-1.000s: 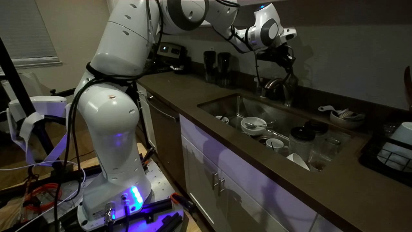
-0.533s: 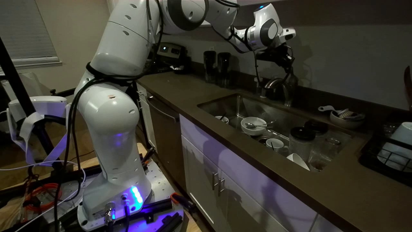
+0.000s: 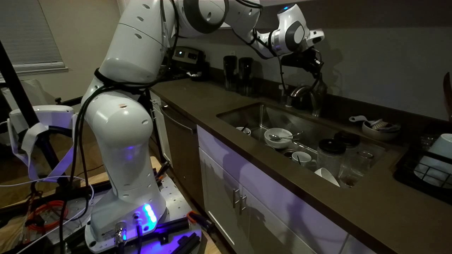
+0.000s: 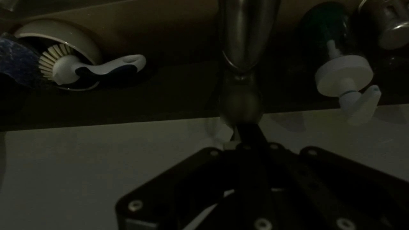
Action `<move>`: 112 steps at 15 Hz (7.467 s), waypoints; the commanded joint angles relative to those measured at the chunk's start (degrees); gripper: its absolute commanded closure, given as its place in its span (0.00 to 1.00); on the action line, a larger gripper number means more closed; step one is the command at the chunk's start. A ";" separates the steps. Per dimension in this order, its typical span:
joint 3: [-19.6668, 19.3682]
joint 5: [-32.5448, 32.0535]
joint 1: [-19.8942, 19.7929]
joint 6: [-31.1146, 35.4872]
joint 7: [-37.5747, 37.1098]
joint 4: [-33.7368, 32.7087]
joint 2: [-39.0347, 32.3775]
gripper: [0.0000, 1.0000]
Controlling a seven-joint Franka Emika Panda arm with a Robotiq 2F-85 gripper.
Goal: Lift up the faucet.
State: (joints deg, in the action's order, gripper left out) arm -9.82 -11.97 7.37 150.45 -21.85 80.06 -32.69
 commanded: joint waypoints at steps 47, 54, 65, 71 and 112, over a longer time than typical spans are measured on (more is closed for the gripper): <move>2.93 5.44 -2.57 9.11 5.42 -7.26 -3.87 1.00; 5.47 7.92 -4.02 3.39 8.28 -6.72 -2.93 1.00; 5.64 7.06 -3.91 -5.58 8.43 -7.15 -1.81 1.00; 5.59 6.72 -3.77 -9.42 8.49 -7.66 -1.78 1.00; 0.55 1.90 -1.59 -5.48 5.74 -18.03 -9.19 1.00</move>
State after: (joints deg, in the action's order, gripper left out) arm -7.66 -7.87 4.81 143.39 -15.21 67.39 -39.72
